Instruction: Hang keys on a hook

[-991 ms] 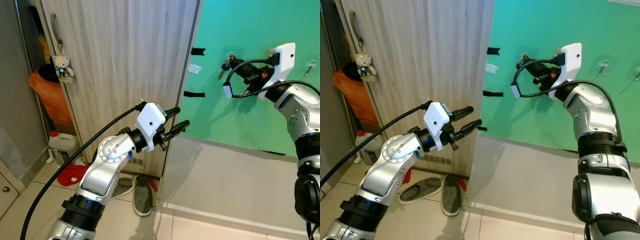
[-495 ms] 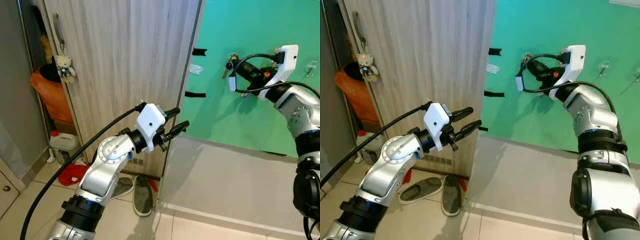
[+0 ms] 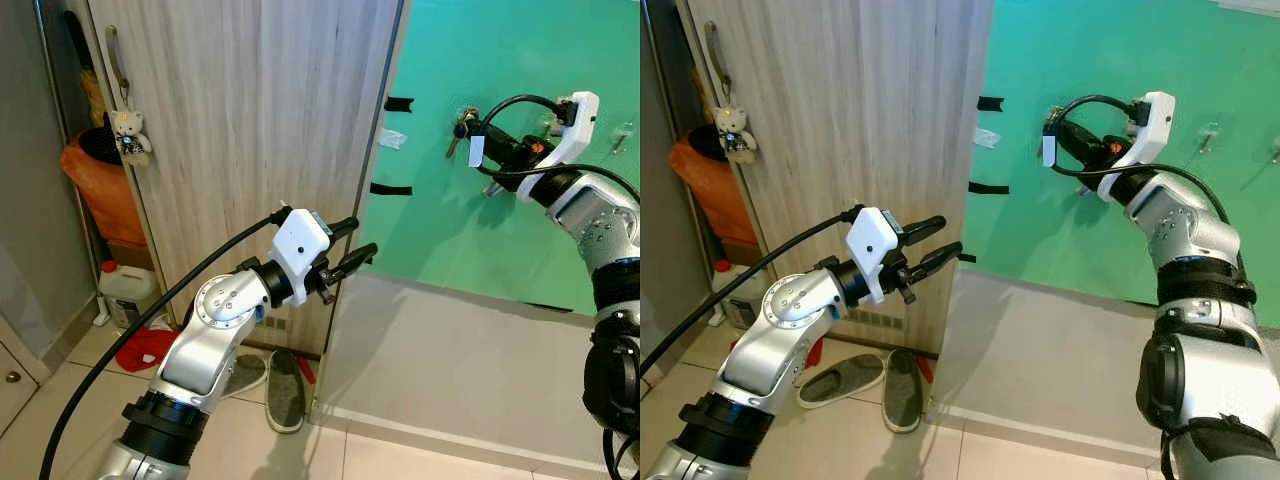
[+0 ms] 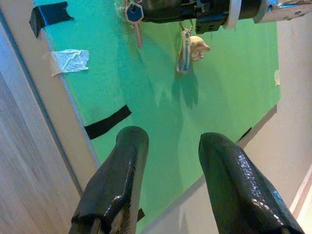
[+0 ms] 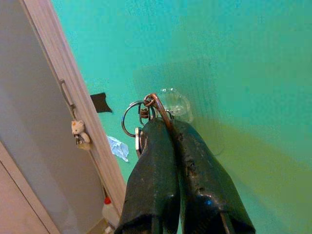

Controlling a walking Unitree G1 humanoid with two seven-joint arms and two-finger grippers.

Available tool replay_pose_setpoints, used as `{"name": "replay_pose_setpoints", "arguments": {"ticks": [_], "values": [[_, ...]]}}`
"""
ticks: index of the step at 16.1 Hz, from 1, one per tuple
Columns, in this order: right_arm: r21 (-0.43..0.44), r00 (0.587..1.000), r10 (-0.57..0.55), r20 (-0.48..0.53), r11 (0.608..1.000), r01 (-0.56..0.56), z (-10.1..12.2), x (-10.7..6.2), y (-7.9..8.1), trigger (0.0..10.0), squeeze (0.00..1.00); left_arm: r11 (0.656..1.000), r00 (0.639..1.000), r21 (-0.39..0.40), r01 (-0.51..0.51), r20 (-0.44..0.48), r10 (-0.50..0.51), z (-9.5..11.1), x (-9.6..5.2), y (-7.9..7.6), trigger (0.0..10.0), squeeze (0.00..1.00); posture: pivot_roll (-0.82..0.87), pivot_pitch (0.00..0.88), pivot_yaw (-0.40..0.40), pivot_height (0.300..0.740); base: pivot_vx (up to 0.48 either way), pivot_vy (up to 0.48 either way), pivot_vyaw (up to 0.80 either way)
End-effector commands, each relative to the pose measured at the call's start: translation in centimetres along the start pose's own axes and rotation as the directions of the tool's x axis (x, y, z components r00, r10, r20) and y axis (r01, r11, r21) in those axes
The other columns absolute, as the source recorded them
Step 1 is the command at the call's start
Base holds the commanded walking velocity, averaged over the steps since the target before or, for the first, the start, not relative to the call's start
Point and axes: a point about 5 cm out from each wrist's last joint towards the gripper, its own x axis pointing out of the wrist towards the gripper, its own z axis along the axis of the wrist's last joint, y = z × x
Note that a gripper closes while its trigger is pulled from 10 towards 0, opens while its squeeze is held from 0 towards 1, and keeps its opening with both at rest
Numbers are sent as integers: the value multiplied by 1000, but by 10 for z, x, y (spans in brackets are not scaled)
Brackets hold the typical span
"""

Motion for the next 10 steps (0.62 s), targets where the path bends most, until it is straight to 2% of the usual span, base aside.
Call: {"name": "replay_pose_setpoints", "arguments": {"ticks": [1,2,4,6,8,10], "values": [[-86,1000,-18,14,996,19,0,-5,-2,0,0,1000,1000,19,18,10,-19,6,3,-2,10000,0,-60,0,-79,740,0,0,0],[-152,1000,-10,26,988,13,2,-5,0,0,0,1000,1000,19,18,10,-19,6,3,-1,10000,0,-61,0,-78,740,0,0,0],[-308,995,81,60,950,-59,8,-3,16,0,0,1000,1000,18,21,10,-21,5,3,-2,10000,0,-58,0,-81,740,0,0,0],[-355,994,92,67,933,-62,11,-4,20,0,0,1000,1000,18,21,10,-22,5,3,-3,10000,0,-58,0,-81,740,0,0,0],[-349,990,110,82,934,-75,12,-8,23,0,0,1000,1000,18,21,10,-21,5,3,-3,10000,0,-60,0,-83,740,0,0,0],[-279,991,114,69,956,-90,9,-16,22,0,0,1000,1000,17,21,9,-21,5,2,-3,10000,0,-62,0,-83,740,0,0,0]]}}
